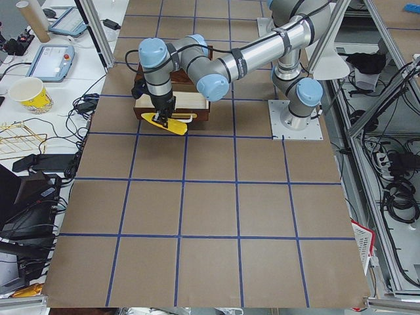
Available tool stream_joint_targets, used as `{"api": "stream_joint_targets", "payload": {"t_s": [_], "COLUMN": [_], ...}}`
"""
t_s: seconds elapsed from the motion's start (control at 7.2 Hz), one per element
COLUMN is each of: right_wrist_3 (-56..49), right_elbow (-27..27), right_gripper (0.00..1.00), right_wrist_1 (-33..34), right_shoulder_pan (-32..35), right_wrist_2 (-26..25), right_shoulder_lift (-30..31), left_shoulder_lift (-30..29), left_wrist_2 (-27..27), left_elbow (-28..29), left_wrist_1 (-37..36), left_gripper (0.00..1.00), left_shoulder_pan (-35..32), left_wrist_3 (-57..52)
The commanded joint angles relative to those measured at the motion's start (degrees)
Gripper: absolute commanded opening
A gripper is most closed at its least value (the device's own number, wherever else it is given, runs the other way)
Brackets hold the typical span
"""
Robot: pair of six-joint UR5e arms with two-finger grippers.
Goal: Open drawer and put corn inside
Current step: 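Lift the corn cob with the left gripper and carry it over the drawer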
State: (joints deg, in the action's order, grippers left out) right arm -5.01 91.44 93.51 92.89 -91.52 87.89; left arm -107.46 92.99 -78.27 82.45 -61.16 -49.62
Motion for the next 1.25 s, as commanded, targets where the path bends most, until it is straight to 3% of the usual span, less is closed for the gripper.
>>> {"api": "stream_joint_targets", "payload": {"t_s": [0.0,0.69,1.11], "right_wrist_3": [0.00,0.00,0.00], "right_elbow": [-0.03,-0.03,-0.03], "right_gripper": [1.00,1.00,1.00], "right_wrist_1": [0.00,0.00,0.00], "right_shoulder_pan": [0.01,0.01,0.01], "right_wrist_2": [0.03,0.03,-0.06], "right_shoulder_lift": [0.00,0.00,0.00], "left_shoulder_lift": [1.72,0.25,-1.16], "left_wrist_2": [-0.53,-1.06,-1.24], "left_elbow": [-0.04,-0.91,-3.46], "left_wrist_1": [2.09,4.03,2.90], "left_gripper": [0.00,0.00,0.00], "left_shoulder_pan": [-5.17,-14.06,-14.25], "left_wrist_3": [10.63,34.54,34.33]}}
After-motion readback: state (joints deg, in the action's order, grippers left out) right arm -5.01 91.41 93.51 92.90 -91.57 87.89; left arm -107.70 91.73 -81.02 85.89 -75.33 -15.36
